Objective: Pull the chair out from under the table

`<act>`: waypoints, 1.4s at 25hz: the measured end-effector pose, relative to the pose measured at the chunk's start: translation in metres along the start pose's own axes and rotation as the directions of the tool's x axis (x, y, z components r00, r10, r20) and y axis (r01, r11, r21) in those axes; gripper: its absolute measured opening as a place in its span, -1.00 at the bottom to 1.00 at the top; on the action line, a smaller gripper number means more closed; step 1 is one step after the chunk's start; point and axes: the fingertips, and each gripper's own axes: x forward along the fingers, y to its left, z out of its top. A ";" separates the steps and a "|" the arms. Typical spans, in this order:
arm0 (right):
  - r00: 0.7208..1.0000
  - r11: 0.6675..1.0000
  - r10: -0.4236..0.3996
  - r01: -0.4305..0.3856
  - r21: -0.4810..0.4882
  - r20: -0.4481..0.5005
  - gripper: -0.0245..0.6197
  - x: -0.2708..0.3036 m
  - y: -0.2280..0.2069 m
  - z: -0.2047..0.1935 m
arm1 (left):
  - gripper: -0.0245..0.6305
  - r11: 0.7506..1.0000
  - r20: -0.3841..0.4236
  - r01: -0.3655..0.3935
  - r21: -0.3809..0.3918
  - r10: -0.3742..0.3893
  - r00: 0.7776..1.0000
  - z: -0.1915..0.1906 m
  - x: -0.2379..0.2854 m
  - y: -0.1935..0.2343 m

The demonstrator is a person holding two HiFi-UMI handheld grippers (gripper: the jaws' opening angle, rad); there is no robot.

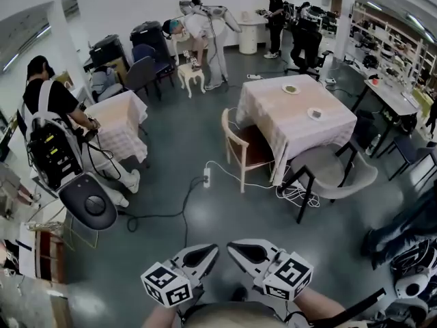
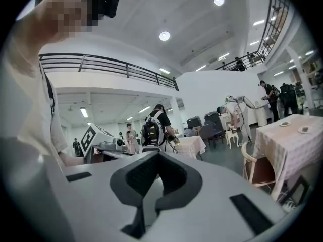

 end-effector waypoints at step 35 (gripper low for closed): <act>0.993 1.000 -0.028 0.030 0.011 -0.118 -0.90 0.138 -0.022 0.015 | -0.90 0.988 0.027 0.151 0.045 -0.152 0.988 0.071 0.019 0.124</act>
